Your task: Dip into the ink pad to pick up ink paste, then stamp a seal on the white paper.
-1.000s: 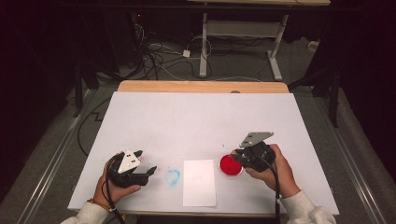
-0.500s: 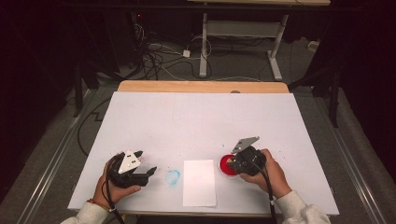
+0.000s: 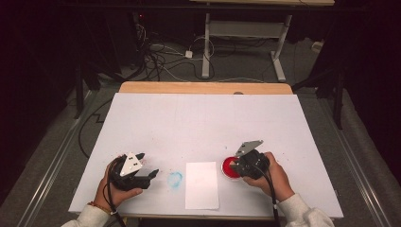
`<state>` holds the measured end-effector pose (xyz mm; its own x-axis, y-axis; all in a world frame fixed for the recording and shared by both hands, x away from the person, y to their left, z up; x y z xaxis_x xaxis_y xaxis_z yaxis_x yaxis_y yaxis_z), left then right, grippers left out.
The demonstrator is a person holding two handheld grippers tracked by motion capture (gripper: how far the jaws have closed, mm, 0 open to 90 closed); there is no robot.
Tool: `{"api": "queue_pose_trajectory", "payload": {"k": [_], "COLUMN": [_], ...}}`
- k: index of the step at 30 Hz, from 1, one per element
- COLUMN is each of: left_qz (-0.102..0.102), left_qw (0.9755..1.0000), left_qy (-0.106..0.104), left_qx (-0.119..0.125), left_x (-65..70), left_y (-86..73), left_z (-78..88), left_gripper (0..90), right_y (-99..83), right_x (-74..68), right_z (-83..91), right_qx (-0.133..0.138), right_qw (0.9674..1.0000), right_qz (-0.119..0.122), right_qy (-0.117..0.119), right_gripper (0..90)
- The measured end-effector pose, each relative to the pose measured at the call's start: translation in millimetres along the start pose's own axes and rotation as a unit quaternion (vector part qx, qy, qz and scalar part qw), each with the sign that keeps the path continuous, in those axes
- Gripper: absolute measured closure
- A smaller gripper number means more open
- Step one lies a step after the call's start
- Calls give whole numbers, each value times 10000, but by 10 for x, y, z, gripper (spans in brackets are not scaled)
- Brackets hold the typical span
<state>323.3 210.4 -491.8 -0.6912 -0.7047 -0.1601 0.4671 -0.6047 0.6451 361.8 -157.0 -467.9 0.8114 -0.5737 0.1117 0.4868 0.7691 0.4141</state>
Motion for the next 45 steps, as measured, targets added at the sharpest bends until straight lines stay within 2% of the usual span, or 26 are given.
{"api": "queue_pose_trajectory", "payload": {"k": [16,21,34,42,45], "left_qz": [101,28,-24,20,12], "left_qw": [9999,10000,10000,10000,9999], "left_qy": [-13,1,-9,15,30], "left_qx": [29,-2,-35,-77,-109], "left_x": [-48,-32,-11,-20,-4], "left_y": [-12,-12,-19,-46,-43], "left_z": [-21,-23,-23,-15,-23], "left_gripper": [232,233,234,234,233], "right_y": [-7,0,6,20,46], "right_x": [13,-1,2,9,17], "right_z": [-9,-6,-9,-6,14], "right_qx": [48,3,0,-39,-24], "right_qw": [10000,10000,10000,10000,9999], "right_qz": [-19,22,15,61,113], "right_qy": [62,-5,8,19,-59], "right_gripper": [767,767,766,765,765]}}
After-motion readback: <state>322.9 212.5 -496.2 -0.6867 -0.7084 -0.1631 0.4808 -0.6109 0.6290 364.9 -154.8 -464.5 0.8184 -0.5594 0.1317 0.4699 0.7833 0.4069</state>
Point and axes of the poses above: each handheld gripper's, and its own axes: z roughly backward along the jaws, y roughly out of its top, x roughly to its right, the point moved 3 cm from there along -z, roughly forward along the jaws, and after that the axes turned 9 degrees about -x, right-handed, at the moved point
